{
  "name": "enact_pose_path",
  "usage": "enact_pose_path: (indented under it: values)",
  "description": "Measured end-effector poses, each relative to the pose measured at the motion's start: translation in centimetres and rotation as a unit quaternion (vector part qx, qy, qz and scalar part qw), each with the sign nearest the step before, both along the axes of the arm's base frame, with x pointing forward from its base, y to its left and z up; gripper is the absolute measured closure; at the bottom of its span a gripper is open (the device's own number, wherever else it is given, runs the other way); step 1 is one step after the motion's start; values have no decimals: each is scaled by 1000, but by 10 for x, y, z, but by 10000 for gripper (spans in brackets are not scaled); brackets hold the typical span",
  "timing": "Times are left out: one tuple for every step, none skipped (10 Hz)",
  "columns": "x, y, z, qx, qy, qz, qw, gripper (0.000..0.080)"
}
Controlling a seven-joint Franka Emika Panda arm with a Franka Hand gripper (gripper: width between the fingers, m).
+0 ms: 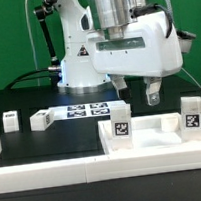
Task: Assemble square table
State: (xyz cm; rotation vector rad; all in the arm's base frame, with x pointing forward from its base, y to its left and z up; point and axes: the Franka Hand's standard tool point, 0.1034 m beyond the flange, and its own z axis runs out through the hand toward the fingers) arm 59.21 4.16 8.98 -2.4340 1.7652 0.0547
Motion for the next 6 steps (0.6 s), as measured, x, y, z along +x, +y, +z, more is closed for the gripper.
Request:
enact_pose_path:
  values:
    - [-8,5,-4,-1,6,-13,1000,151]
    - [-11,7,-7,-2,8,-9,1000,151]
    - [-10,7,-7,-2,7,-9,1000,151]
    - [-11,7,-7,-3,7,-9,1000,151]
    - [-12,7,-8,-2,10,-16,1000,151]
    - [-15,9,-8,-1,14,-31,999,151]
